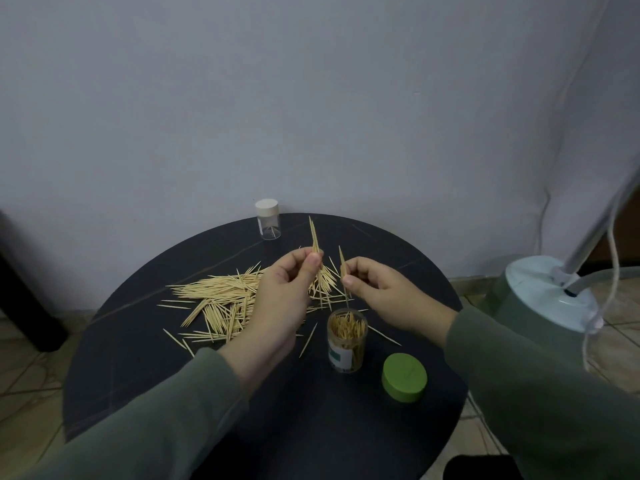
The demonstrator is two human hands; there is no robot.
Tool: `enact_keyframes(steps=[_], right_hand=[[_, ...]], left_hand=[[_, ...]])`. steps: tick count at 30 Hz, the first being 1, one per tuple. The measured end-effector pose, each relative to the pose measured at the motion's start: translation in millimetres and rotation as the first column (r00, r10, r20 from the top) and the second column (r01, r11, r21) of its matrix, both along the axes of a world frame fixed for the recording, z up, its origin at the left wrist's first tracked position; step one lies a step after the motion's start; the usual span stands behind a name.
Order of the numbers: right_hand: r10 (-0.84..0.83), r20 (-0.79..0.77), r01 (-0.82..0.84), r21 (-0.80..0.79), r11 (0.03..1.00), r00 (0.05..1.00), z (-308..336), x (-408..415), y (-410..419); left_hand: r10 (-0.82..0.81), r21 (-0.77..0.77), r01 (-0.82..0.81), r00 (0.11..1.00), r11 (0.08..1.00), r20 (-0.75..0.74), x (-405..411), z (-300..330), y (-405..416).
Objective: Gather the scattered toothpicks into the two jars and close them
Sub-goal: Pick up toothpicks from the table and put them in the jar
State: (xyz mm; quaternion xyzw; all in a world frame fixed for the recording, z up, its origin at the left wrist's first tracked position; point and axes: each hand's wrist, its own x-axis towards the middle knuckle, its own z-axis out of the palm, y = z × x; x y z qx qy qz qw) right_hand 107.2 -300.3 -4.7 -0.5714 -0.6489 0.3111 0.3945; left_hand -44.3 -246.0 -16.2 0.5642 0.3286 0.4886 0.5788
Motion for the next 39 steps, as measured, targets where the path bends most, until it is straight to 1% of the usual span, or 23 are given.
enact_keyframes(steps=[3, 6, 10, 14, 17, 21, 23, 29, 35, 37, 39], right_hand=[[0.028, -0.014, -0.028, -0.014, 0.999, 1.0, -0.8, 0.2, -1.6], [0.052, -0.023, -0.053, -0.053, 0.997, 0.998, -1.0, 1.8, -2.4], [0.066, 0.025, -0.062, -0.141, 0.988, 0.998, -1.3, 5.0, -2.8], [0.099, 0.045, -0.089, -0.188, 0.978, 0.994, 1.1, 10.4, -5.6], [0.106, 0.064, -0.091, -0.202, 0.975, 0.992, 1.3, 14.2, -7.7], [0.111, 0.118, -0.084, -0.21, 0.974, 0.987, 0.2, 18.4, -10.0], [0.121, 0.134, -0.092, -0.206, 0.974, 0.983, 1.8, 19.6, -12.2], [0.124, 0.213, -0.077, -0.216, 0.973, 0.969, 4.1, 25.6, -13.8], [0.108, 0.192, -0.066, -0.211, 0.975, 0.975, 11.2, 25.3, -14.5], [0.112, 0.191, -0.064, -0.244, 0.968, 0.975, 13.3, 24.9, -15.9], [0.139, 0.231, -0.072, -0.276, 0.959, 0.963, 12.7, 23.1, -16.2]], left_hand=[[-0.043, -0.015, 0.043, 0.999, 0.999, 0.019, 4.3, -2.3, -6.3], [-0.066, -0.039, 0.065, 0.998, 0.997, -0.018, 7.3, -8.3, -12.4], [-0.091, -0.109, 0.089, 0.996, 0.99, -0.01, 7.9, -17.8, -16.2], [-0.129, -0.123, 0.129, 0.992, 0.984, 0.007, 4.1, -22.8, -16.7], [-0.177, -0.125, 0.178, 0.984, 0.976, 0.026, -1.1, -25.9, -18.0], [-0.199, -0.159, 0.199, 0.98, 0.967, 0.016, -4.2, -30.1, -20.1], [-0.196, -0.169, 0.196, 0.98, 0.966, 0.016, -3.9, -29.7, -21.8], [-0.181, -0.19, 0.195, 0.979, 0.962, 0.088, -2.9, -20.8, -26.6], [-0.189, -0.205, 0.207, 0.977, 0.957, 0.103, -2.1, -14.8, -32.7], [-0.195, -0.208, 0.215, 0.974, 0.954, 0.115, -2.9, -13.4, -31.5], [-0.217, -0.218, 0.237, 0.97, 0.947, 0.11, -3.3, -15.7, -32.9]])
